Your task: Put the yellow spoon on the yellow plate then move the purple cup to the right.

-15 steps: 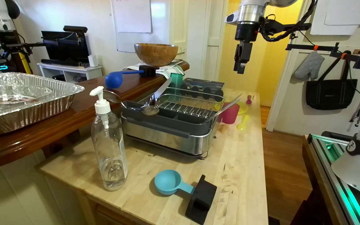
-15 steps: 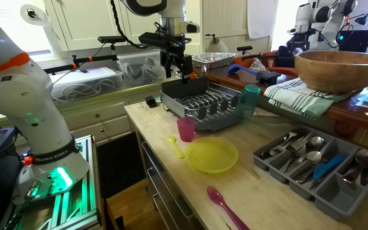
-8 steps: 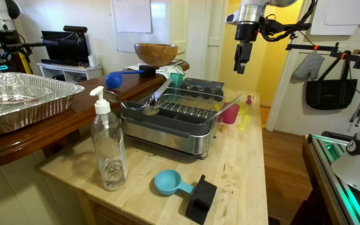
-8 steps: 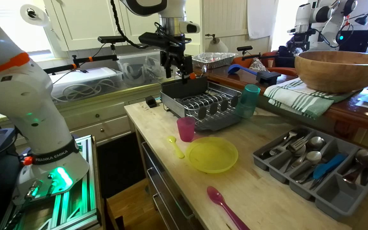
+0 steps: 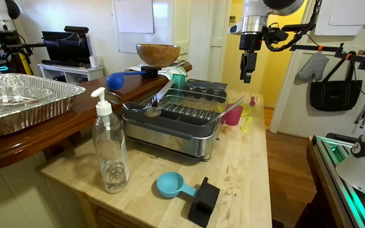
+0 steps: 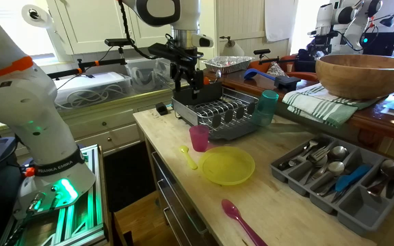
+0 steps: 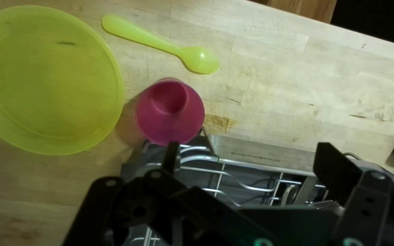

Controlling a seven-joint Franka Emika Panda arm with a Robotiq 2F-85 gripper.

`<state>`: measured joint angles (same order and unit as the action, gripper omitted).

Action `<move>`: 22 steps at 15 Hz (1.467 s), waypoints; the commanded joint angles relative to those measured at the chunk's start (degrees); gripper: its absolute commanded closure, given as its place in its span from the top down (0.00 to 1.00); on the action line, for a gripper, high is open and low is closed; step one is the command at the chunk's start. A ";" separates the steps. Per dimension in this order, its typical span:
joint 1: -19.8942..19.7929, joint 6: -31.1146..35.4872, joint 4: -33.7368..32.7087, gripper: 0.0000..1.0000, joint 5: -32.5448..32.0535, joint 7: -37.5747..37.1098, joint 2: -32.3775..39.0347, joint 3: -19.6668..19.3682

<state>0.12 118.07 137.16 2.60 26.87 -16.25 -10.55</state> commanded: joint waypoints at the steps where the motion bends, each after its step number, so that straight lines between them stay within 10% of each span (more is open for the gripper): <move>1: -1.76 0.49 2.26 1.00 -1.01 -0.72 0.23 0.48; 22: -3.37 6.63 9.82 1.00 -1.56 10.57 0.23 -1.23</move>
<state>-2.94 124.78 147.02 0.94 37.40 -16.03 -12.11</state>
